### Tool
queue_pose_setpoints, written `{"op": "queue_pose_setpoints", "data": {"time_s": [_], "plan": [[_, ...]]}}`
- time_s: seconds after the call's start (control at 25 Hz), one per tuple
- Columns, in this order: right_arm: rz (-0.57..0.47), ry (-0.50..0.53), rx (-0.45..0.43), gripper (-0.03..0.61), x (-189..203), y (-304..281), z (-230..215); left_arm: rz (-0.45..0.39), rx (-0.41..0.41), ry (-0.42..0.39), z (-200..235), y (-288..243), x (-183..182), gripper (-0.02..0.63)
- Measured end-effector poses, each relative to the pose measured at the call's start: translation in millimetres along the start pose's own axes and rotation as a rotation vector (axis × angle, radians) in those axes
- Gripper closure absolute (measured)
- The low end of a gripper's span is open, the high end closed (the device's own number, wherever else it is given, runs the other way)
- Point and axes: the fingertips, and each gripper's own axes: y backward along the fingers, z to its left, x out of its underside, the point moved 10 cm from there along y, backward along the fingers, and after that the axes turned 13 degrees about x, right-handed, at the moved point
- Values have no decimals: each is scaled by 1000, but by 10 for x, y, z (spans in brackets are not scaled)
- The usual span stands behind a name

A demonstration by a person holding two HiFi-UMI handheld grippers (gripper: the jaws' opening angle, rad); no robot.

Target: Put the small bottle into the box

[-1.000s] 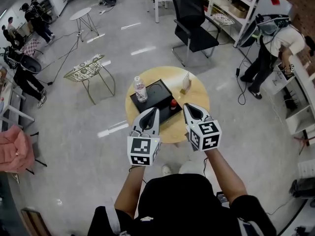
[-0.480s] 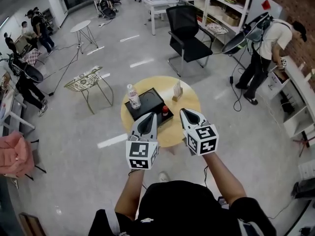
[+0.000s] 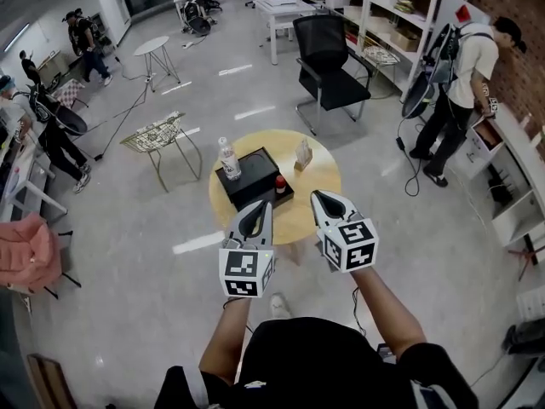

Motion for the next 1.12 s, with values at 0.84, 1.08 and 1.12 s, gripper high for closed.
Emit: {"op": "queue_pose_setpoints", "data": {"time_s": [0.84,1.08,1.12], "plan": [[-36,11,-31,577,352,1244,-61,-28,-61,7,-1138,715,150,601],[-59,9,-36,577,387,1353,-8,-35,-85,4,-1211,862,175,603],[-64,9,-36,577,389,1361,-1,-36,-88,2,-1214,875,174,603]]}}
